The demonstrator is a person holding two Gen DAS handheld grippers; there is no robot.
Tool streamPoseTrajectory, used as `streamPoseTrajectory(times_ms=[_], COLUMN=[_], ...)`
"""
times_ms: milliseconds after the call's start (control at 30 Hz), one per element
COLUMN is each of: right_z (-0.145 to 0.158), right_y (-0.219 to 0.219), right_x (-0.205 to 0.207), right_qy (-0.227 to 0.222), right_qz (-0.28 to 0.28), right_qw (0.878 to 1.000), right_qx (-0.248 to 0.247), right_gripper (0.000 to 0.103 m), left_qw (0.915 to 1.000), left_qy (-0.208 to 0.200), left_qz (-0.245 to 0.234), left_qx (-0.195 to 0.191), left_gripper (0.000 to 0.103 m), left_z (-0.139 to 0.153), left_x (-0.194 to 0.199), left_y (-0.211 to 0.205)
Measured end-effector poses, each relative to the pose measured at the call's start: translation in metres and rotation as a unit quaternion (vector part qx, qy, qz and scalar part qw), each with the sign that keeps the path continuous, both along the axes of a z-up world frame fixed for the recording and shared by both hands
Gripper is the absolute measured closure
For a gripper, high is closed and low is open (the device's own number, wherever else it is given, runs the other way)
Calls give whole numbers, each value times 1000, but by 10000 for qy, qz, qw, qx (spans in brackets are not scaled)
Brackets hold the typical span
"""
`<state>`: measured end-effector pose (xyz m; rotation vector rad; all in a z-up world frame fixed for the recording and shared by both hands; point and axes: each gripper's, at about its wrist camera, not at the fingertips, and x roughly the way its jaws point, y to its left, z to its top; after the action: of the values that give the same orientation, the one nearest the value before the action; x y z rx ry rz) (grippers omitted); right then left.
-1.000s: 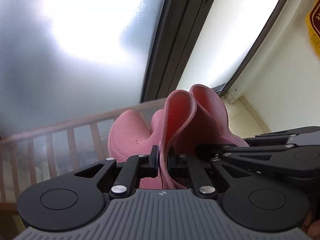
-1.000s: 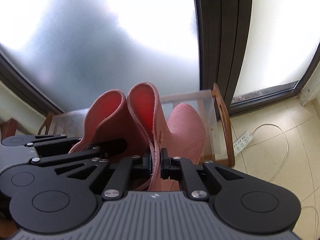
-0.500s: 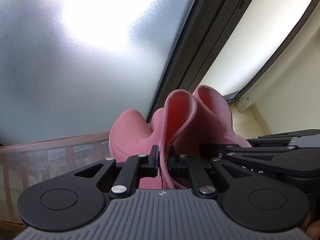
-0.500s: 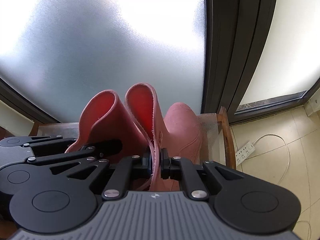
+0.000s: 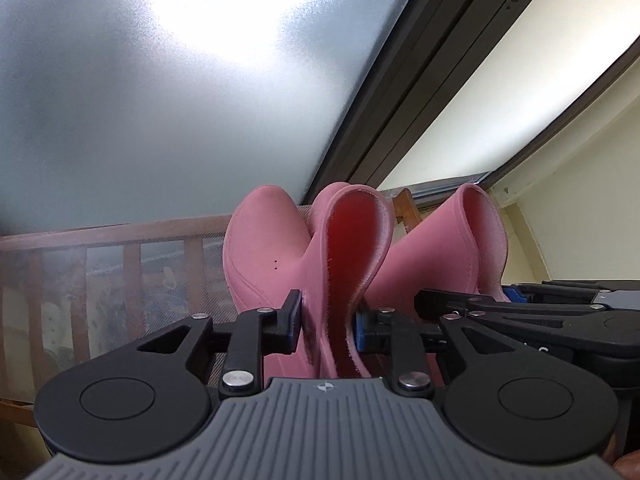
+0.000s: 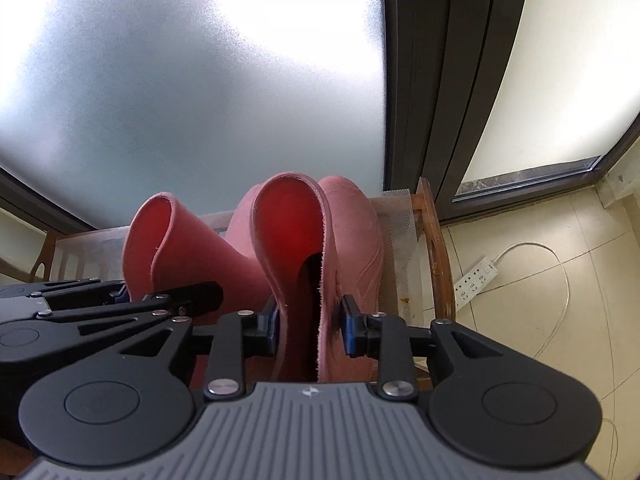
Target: Organize scattered shoes
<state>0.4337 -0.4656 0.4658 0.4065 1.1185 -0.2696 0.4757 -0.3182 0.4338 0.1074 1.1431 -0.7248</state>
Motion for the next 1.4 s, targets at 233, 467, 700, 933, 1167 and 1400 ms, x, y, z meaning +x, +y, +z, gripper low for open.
streamPoseTrajectory(times_ms=[233,467,700,933,1167,1400], right_z=[3,26,47,66,84,97], right_y=[0,10,16,19,25,37], right_x=[-6,-17,-35,-63,-95,-132], right_qy=[-31,-199,-384,-527,-668,-779], right_qz=[-121,-199,-250,-291,-297,-244], right_qw=[9999,9995,9984,9970,9956,9946], right_qx=[-24,-166,-340,-493,-591,-642], right_gripper=[56,35,22,14,4,1], left_qw=[9998,9993,9988,9980,9969,9958], left_qy=[-25,-211,-358,-507,-688,-826], left_qz=[60,171,272,309,344,350], left_qx=[178,264,216,197,158,191], left_gripper=[49,39,34,29,24,22], left_z=[0,21,43,64,84,101], left_x=[11,6,-3,-23,-48,-80], left_y=[0,7,14,19,32,49])
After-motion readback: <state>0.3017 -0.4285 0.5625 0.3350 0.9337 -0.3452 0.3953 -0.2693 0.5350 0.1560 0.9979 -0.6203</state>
